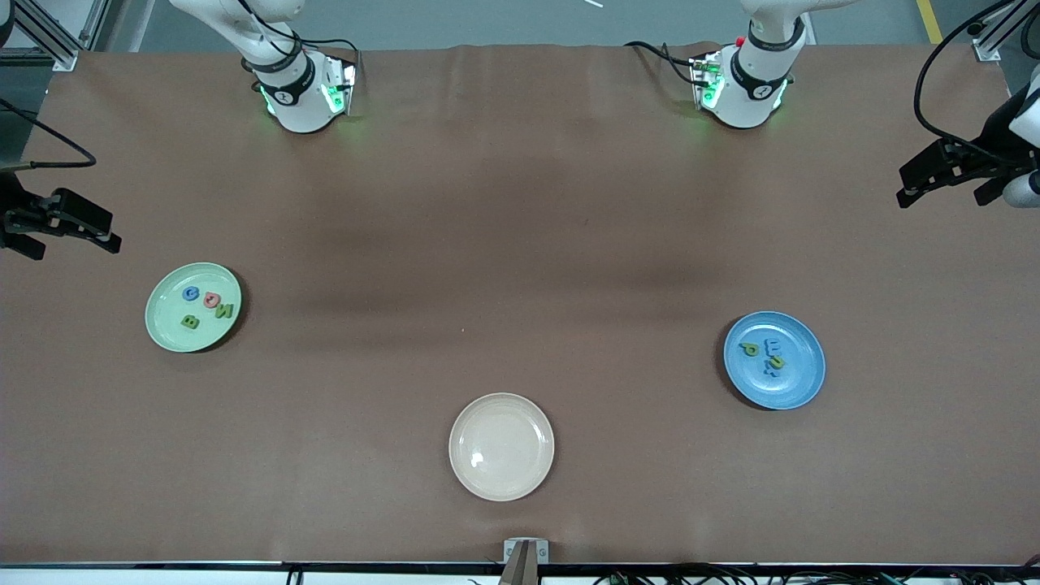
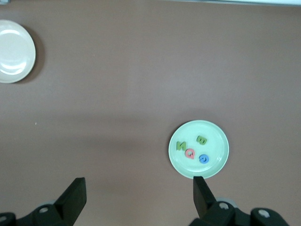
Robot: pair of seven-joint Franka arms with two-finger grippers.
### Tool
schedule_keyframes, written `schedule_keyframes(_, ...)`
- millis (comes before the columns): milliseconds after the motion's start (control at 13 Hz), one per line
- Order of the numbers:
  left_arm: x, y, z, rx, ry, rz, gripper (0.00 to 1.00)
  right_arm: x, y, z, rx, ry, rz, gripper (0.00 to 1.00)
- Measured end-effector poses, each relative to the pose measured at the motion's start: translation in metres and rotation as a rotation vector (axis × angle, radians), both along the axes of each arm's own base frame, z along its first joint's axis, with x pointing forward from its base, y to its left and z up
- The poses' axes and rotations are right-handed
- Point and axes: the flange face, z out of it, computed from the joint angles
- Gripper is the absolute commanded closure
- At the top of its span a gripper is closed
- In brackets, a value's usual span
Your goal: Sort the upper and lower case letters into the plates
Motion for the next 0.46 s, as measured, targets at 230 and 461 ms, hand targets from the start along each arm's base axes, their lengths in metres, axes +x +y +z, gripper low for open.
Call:
schedule_keyframes(230,0.000,0.000,0.000,0.000,0.000,0.000,0.00,-0.003,-0.005,-0.001,-0.005,-0.042,-0.013,0.00)
schedule_keyframes(461,0.000,0.000,0.000,0.000,0.000,-0.001,0.00,-0.014,-0.003,0.001,-0.009,-0.043,-0.011,0.00)
